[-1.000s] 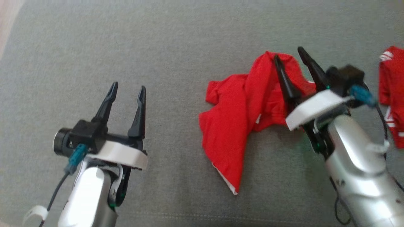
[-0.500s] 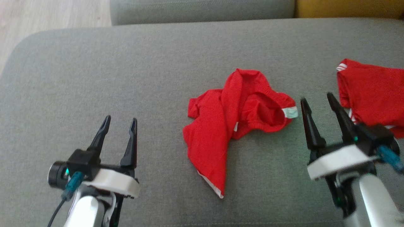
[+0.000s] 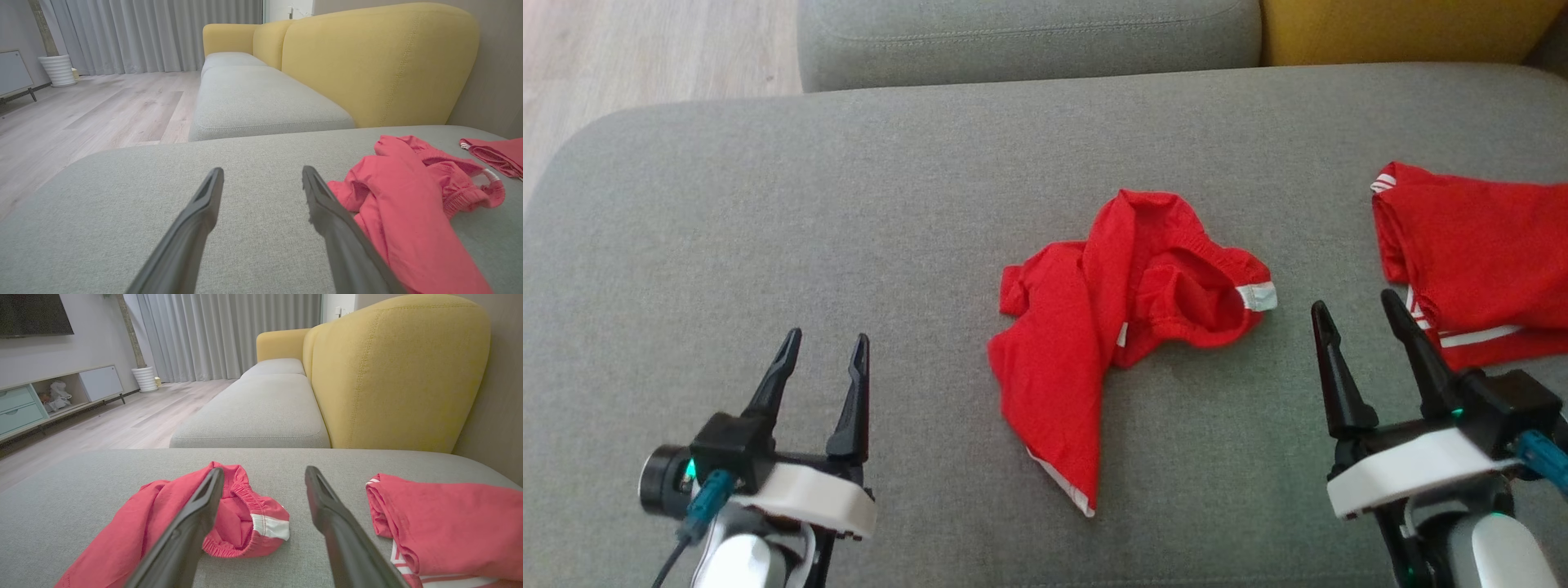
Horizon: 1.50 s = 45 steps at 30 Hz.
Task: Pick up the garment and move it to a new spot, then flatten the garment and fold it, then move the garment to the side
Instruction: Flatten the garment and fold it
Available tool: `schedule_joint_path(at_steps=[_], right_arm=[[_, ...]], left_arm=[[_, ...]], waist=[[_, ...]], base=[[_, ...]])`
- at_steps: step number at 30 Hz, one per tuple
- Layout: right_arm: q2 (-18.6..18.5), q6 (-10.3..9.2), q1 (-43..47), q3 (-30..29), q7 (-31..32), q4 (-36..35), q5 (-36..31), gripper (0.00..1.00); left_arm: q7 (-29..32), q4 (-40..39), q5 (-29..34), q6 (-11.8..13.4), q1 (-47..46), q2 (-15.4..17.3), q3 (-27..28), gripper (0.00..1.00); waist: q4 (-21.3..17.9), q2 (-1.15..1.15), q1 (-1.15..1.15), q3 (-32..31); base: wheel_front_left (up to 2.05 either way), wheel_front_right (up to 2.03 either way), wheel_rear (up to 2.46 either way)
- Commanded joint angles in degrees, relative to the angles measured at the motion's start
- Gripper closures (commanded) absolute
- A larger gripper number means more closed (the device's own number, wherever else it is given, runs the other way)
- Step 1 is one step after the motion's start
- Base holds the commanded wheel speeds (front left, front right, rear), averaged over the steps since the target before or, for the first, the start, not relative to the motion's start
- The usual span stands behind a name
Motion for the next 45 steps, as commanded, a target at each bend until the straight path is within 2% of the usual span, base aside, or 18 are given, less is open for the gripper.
schedule_joint_path(at_steps=[1,11,13,18,21,27,31,32,33,34,42,45], right_arm=[[0.1,0.39,-1.4,1.0,0.1,-2.4,-0.3,0.00],[0.4,0.39,-1.6,1.1,0.6,-2.5,-0.1,0.00],[0.4,0.39,-1.7,1.1,0.7,-2.5,-0.1,0.00],[0.5,0.39,-2.4,1.4,1.0,-2.6,0.0,0.00],[0.6,0.39,-3.2,2.0,0.9,-2.3,0.3,0.00],[0.8,0.39,-4.4,2.9,0.6,-1.6,0.8,0.00],[0.9,0.39,-4.8,2.7,0.1,-1.1,1.3,0.00],[1.0,0.39,-4.8,2.7,0.0,-1.0,1.4,0.00],[1.0,0.39,-4.8,2.6,0.0,-0.9,1.5,0.00],[1.1,0.39,-4.8,2.6,-0.1,-0.7,1.9,0.00],[1.3,0.39,-4.9,2.1,-0.5,0.5,3.2,0.00],[1.3,0.39,-4.7,1.5,-0.5,1.0,3.3,0.00]], left_arm=[[0.0,-2.2,-0.3,0.5,-1.8,1.2,2.3,0.00],[1.0,-2.8,-0.4,0.5,-2.1,0.9,0.8,0.00],[2.6,-3.0,-0.6,-0.3,-2.2,0.4,-0.6,0.00],[9.4,-2.6,-2.5,-5.2,-2.3,-2.9,-8.4,0.00],[12.9,-0.9,-3.7,-7.1,-2.5,-4.3,-13.2,0.00],[16.8,4.0,-6.2,-7.6,-3.1,-5.5,-16.7,0.00],[16.4,5.2,-8.0,-7.7,-4.0,-5.8,-17.1,0.00],[15.7,5.2,-8.2,-7.8,-4.4,-5.9,-17.3,0.02],[14.7,4.9,-7.8,-7.9,-5.1,-5.9,-17.5,0.55],[13.7,4.7,-7.4,-7.9,-5.6,-5.8,-17.6,1.00],[8.9,-0.6,-6.8,-8.8,-7.5,-4.7,-18.9,1.00],[8.8,-6.4,-7.4,-9.1,-7.3,-3.7,-19.3,1.00]], waist=[[0.0,0.00,0.00,0.1],[0.4,0.00,0.00,0.7],[0.4,0.00,0.00,1.0],[0.3,0.00,0.00,2.9],[-0.3,0.00,0.00,4.2],[-2.1,0.00,0.00,6.4],[-2.9,0.00,0.00,7.4],[-3.0,0.00,0.00,7.5],[-3.1,0.00,0.00,7.6],[-3.1,0.00,0.00,7.7],[-2.1,0.00,0.00,7.2],[-1.3,0.00,0.00,6.5]], base=[[0.00,0.00,0.00],[0.00,0.00,0.00],[0.00,0.00,0.00],[0.00,0.00,0.00],[0.00,0.00,0.00],[0.00,0.00,0.00],[0.00,0.00,0.00],[0.00,0.00,0.00],[0.00,0.00,0.00],[0.00,0.00,0.00],[0.00,0.00,0.00],[0.00,0.00,0.00]])
